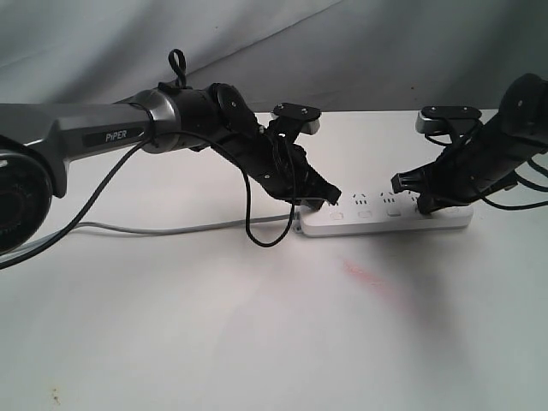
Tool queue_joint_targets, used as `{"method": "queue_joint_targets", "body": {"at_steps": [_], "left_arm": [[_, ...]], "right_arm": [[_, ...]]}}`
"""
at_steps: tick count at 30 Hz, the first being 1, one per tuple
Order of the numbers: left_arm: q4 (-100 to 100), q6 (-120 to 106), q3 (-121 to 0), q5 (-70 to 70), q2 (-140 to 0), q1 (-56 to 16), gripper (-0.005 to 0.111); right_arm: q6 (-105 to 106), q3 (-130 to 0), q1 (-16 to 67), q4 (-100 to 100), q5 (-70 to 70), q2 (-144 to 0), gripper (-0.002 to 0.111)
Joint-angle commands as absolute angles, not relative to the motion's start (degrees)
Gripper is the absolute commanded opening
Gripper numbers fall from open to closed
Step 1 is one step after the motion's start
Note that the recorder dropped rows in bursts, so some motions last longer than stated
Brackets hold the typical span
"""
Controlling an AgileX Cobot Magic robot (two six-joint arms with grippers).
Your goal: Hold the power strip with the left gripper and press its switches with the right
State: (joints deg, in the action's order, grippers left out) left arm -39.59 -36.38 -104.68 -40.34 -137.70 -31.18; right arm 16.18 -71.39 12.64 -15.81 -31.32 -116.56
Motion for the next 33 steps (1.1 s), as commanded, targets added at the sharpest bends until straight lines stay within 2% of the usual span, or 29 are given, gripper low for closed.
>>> {"method": "queue_joint_targets", "body": {"at_steps": [1, 10, 23, 33], "left_arm": [[-38.5, -36.0, -104.4, -42.2, -138.8, -31.3, 0.0], [-38.5, -36.0, -104.4, -42.2, -138.8, -31.3, 0.0], [-38.5, -36.0, -104.4, -42.1, -138.8, -31.3, 0.0], [-38.5, -36.0, -104.4, -42.3, -138.8, -31.3, 0.0]], "right_arm": [[16.2, -71.4, 12.6, -14.8, -33.5, -117.3, 0.0], [16.7, -72.8, 12.6, -16.1, -33.3, -111.5, 0.0], [17.5, -72.8, 18.7, -15.1, -32.5, -113.0, 0.0], [17.3, -72.8, 18.8, -15.1, -31.4, -115.1, 0.0]]}}
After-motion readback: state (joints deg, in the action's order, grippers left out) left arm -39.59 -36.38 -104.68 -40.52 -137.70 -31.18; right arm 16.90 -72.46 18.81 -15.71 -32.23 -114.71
